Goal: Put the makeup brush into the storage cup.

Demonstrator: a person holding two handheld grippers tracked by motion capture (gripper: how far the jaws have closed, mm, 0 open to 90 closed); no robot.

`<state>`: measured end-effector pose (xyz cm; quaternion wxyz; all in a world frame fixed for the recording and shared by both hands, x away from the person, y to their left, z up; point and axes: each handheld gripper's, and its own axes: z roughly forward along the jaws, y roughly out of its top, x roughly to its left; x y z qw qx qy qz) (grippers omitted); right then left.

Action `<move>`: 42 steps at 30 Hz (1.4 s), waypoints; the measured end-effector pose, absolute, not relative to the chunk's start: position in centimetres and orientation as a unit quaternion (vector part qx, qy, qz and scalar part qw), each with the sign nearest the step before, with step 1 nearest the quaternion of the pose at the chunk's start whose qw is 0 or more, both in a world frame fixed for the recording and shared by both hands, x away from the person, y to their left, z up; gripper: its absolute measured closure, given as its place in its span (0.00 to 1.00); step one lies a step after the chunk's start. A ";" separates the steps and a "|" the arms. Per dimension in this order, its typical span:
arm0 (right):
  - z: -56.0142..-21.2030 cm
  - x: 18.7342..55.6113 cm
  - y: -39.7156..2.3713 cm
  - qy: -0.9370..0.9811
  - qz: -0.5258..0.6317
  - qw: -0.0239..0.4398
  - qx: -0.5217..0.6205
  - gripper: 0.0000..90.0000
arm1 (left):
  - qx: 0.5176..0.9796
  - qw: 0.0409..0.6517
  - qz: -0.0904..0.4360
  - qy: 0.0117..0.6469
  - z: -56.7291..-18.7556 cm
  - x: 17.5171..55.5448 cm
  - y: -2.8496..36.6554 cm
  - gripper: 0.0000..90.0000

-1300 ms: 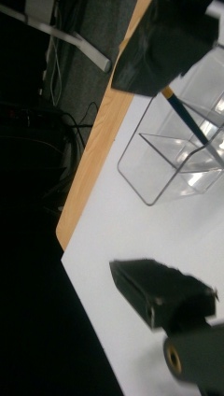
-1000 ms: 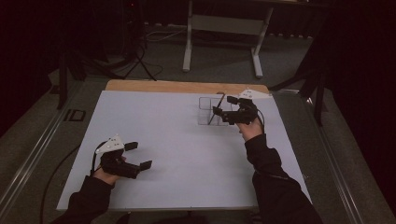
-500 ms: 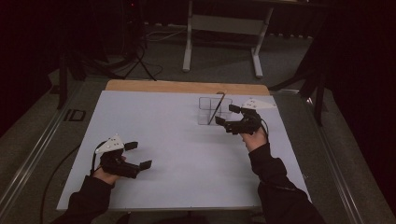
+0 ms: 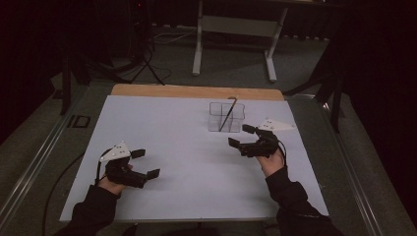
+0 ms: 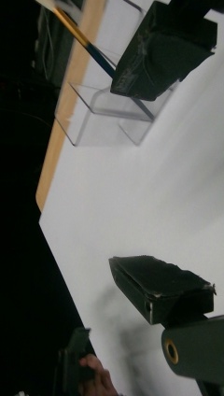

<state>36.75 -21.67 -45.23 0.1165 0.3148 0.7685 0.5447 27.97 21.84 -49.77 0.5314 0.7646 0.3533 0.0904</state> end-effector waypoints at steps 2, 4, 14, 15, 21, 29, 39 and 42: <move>-45.3 36.5 -21.7 0.768 0.544 0.120 0.316 0.15 | 0.765 0.531 0.091 0.353 -49.8 28.0 21.9 0.00; -45.6 35.9 -22.0 0.766 0.547 0.121 0.317 0.15 | 0.765 0.531 0.091 0.354 -49.8 28.0 21.9 0.00; -46.2 34.2 -23.7 0.755 0.554 0.126 0.328 0.15 | 0.764 0.531 0.092 0.354 -49.7 27.9 22.1 0.00; -46.5 33.9 -24.1 0.756 0.551 0.127 0.330 0.15 | 0.764 0.532 0.091 0.354 -49.7 27.9 22.1 0.00; -47.4 33.3 -24.8 0.763 0.542 0.122 0.331 0.15 | 0.765 0.532 0.091 0.353 -49.7 27.9 22.1 0.00; -48.4 32.9 -25.1 0.777 0.526 0.132 0.321 0.15 | 0.770 0.526 0.091 0.349 -49.8 27.9 21.9 0.00; -49.0 33.2 -25.3 0.776 0.527 0.126 0.323 0.16 | 0.769 0.528 0.091 0.348 -49.8 27.9 21.9 0.00; -49.1 33.3 -25.2 0.778 0.525 0.124 0.323 0.15 | 0.770 0.528 0.091 0.348 -49.9 27.9 21.8 0.00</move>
